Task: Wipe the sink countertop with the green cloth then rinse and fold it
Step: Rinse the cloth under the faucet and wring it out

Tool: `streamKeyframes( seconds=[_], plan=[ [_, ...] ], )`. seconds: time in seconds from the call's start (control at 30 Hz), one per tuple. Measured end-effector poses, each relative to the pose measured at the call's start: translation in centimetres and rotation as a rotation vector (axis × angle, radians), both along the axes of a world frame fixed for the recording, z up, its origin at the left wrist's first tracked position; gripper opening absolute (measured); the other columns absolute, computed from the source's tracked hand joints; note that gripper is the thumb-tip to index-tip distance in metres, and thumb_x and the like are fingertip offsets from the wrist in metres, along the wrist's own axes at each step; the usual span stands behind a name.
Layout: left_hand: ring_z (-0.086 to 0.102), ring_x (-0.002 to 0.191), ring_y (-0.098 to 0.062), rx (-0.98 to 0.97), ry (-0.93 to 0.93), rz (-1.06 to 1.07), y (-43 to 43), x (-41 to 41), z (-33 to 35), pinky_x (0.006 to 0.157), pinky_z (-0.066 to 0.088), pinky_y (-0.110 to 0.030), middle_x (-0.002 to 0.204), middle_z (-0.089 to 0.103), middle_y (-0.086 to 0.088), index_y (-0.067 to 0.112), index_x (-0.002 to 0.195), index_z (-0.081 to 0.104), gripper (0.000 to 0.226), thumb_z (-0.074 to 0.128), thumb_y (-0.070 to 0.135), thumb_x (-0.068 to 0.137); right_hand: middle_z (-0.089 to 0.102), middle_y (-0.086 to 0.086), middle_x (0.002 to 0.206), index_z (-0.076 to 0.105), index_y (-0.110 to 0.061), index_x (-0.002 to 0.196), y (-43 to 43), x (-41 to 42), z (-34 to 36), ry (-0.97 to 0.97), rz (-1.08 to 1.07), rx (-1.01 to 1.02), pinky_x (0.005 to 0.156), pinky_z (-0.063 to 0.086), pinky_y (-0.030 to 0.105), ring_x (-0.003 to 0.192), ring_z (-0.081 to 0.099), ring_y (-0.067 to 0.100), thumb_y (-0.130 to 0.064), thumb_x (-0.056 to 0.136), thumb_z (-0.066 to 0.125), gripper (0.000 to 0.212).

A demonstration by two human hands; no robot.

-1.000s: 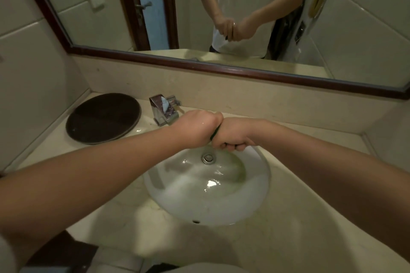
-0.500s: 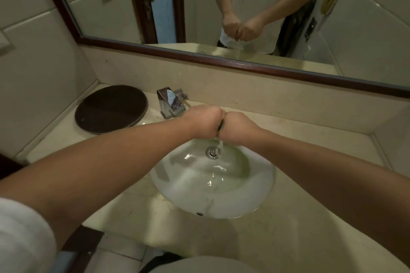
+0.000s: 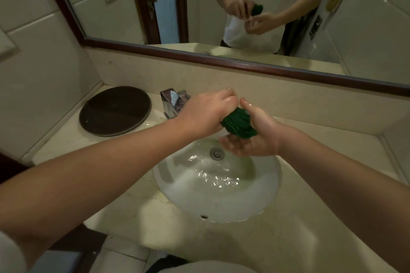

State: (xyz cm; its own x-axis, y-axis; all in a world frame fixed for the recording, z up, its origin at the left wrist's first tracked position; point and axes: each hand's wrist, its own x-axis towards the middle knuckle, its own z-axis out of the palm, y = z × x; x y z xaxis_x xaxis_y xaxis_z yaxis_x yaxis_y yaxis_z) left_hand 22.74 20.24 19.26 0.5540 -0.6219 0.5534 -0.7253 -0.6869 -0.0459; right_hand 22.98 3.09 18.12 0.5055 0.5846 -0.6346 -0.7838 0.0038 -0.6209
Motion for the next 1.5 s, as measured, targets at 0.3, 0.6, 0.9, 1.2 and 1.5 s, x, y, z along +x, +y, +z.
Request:
streamKeyframes(
  seconds=[0.3, 0.6, 0.9, 1.2, 1.5],
  plan=[
    [0.062, 0.064, -0.025, -0.002, -0.300, -0.281, -0.3, -0.4, 3.3, 0.047, 0.049, -0.038, 0.076, 0.067, -0.012, 0.002, 0.094, 0.058, 0.012, 0.066, 0.004, 0.086, 0.068, 0.023, 0.111, 0.045, 0.004, 0.134, 1.6, -3.9, 0.7, 0.110, 0.329, 0.865, 0.055, 0.058, 0.021, 0.074, 0.071, 0.019, -0.067, 0.072, 0.066, 0.096],
    [0.061, 0.059, -0.025, 0.150, -0.328, -0.418, 1.0, 0.5, 4.7, 0.039, 0.043, -0.031, 0.077, 0.068, -0.011, 0.007, 0.095, 0.057, 0.009, 0.057, 0.002, 0.087, 0.026, -0.005, 0.065, 0.053, -0.016, 0.079, 1.3, -2.0, 3.7, 0.066, 0.552, 0.476, 0.036, 0.023, 0.013, 0.047, 0.023, 0.006, -0.021, 0.084, 0.071, 0.019],
    [0.061, 0.076, -0.033, 0.679, 0.115, 0.083, 0.7, 0.6, 4.7, 0.053, 0.034, -0.034, 0.093, 0.061, -0.010, 0.014, 0.116, 0.050, 0.026, 0.053, 0.025, 0.093, 0.032, -0.007, 0.049, 0.036, -0.022, 0.061, 3.0, -1.0, 4.4, -0.456, 0.321, -0.535, 0.035, 0.012, 0.015, 0.037, 0.022, 0.005, -0.011, 0.089, 0.053, 0.034],
    [0.046, 0.071, -0.024, 0.649, 0.364, 0.211, 0.2, 1.8, 4.7, 0.057, 0.032, -0.033, 0.077, 0.043, 0.001, 0.019, 0.112, 0.059, 0.023, 0.053, 0.016, 0.090, 0.042, 0.001, 0.051, 0.048, -0.016, 0.067, 5.3, 0.5, 1.7, -0.667, 0.077, -0.646, 0.040, 0.019, 0.017, 0.035, 0.029, 0.010, -0.007, 0.081, 0.058, 0.020],
    [0.047, 0.075, -0.027, 0.619, 0.433, 0.256, 0.4, 2.2, 3.5, 0.062, 0.038, -0.036, 0.091, 0.060, -0.009, 0.017, 0.110, 0.059, 0.023, 0.054, 0.016, 0.088, 0.047, 0.004, 0.055, 0.053, -0.013, 0.065, 5.8, 0.8, 0.4, -0.779, -0.004, -0.721, 0.042, 0.024, 0.021, 0.041, 0.036, 0.016, -0.005, 0.076, 0.061, 0.016]
  ],
)
